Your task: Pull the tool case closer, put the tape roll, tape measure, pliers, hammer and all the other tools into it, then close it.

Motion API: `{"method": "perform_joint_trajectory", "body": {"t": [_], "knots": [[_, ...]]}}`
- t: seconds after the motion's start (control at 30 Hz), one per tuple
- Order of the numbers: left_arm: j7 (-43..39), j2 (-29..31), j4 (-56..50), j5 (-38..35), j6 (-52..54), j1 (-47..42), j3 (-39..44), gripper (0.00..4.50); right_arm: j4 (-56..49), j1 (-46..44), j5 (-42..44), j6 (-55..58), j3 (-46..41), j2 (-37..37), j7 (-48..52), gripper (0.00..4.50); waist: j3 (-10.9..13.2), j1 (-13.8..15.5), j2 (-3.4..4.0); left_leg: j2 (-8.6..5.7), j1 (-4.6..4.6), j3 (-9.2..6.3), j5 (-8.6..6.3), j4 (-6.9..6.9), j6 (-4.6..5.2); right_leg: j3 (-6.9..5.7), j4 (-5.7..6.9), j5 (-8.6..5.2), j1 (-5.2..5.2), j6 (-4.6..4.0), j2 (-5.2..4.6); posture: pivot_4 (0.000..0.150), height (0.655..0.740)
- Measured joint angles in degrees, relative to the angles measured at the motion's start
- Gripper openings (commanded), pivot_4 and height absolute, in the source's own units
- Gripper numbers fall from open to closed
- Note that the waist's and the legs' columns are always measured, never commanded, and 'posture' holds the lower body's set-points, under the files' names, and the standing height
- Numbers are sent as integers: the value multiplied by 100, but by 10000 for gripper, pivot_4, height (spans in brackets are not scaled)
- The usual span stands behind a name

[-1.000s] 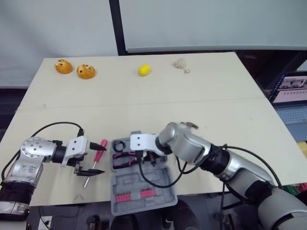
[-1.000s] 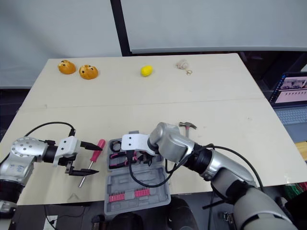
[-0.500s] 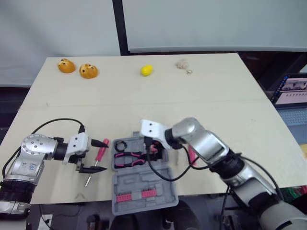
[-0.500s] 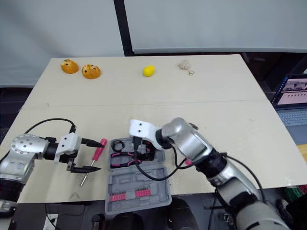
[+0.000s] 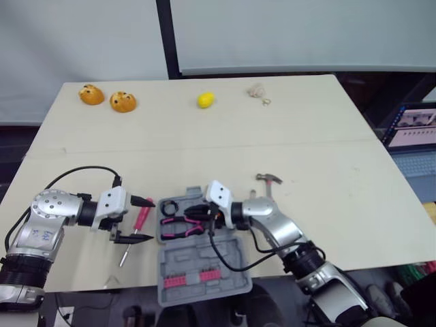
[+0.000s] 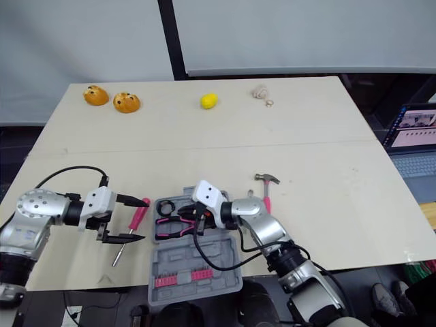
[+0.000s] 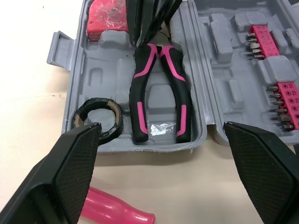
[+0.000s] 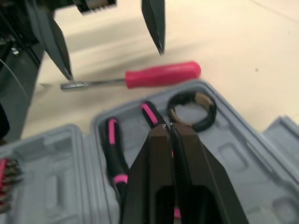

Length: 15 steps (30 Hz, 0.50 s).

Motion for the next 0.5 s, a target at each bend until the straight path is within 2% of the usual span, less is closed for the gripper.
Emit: {"method": "perform_joint_trajectory", "body": {"t": [0.2,0.37,0.5], "knots": [[23,-14,2,1,-6,-40,-1,45000,167,6,-287,29,59,-34,-63,471,0,-3,0,2,2,0,0,0,0,10,0,0,0,-1,1,1500,7292],[26,-55,24,10,-52,-166,-19,45000,25,-212,-695,536,448,-155,-61,471,-24,-2,2,2,16,-2,0,0,0,17,-1,-2,13,-3,0,1500,7292],[33,-74,50,25,-70,-235,-29,45000,-14,-315,-981,694,696,-200,-128,471,-116,0,33,2,30,-1,-1,-7,-1,15,-5,-4,27,-6,0,1500,7292]]}}
